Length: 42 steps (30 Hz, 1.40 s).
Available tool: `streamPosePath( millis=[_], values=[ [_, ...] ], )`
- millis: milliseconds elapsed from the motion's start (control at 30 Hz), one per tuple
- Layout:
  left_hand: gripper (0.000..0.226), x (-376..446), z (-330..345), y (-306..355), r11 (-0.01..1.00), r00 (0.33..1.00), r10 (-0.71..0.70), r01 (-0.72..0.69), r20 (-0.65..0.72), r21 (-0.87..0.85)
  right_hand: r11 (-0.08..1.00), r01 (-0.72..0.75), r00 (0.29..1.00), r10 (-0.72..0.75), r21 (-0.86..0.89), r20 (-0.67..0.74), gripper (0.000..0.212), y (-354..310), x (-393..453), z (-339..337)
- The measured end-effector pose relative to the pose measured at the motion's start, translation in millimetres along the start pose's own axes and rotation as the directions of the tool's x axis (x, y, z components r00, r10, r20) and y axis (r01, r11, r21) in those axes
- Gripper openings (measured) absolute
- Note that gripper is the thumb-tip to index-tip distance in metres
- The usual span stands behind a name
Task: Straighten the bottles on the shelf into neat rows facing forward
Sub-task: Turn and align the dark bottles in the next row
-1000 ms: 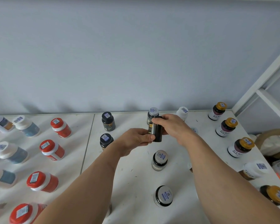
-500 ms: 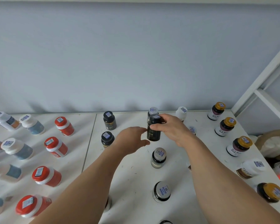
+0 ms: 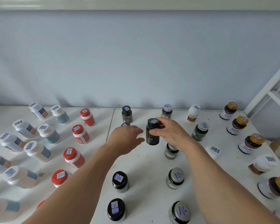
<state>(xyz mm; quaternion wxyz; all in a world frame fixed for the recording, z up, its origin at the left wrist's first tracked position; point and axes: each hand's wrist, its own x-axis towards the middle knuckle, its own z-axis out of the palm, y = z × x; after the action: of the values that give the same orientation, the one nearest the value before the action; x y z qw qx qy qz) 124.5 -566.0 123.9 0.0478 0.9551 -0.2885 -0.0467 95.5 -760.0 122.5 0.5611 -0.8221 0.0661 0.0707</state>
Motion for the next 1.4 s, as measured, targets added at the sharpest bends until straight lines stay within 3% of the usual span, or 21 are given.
streamPosePath(
  millis=[167, 400, 700, 1033, 1267, 1400],
  values=[
    [0.033, -36, -6, -32, 0.999, 0.999, 0.0, -0.002, -0.032, -0.052, 1.0, -0.002, 1.0, 0.002, -0.021, -0.024, 0.033, -5, -16, 43],
    [0.042, -72, -4, -65, 0.997, 0.999, 0.033, -0.031, 0.02, -0.068, 1.0, -0.017, 0.999, 0.017, -0.005, -0.034, 0.038, -8, -30, 101],
    [0.046, -81, 4, -76, 0.996, 0.999, 0.007, -0.002, 0.051, -0.093, 0.997, -0.08, 0.996, 0.08, 0.01, -0.039, 0.049, 17, -24, 134],
    [0.044, -82, 9, -79, 0.993, 0.998, -0.007, 0.014, 0.064, -0.12, 0.995, -0.095, 0.995, 0.095, -0.016, -0.028, 0.052, 24, -17, 142],
    [0.037, -72, -13, -67, 0.993, 1.0, 0.025, -0.026, -0.014, -0.116, 0.994, -0.105, 0.994, 0.105, 0.002, 0.002, 0.071, 0, -23, 124],
    [0.034, -48, -27, -50, 0.995, 0.998, 0.037, -0.042, -0.052, -0.092, 0.995, -0.058, 0.998, 0.056, -0.086, -0.025, 0.056, -19, -17, 84]
  ],
)
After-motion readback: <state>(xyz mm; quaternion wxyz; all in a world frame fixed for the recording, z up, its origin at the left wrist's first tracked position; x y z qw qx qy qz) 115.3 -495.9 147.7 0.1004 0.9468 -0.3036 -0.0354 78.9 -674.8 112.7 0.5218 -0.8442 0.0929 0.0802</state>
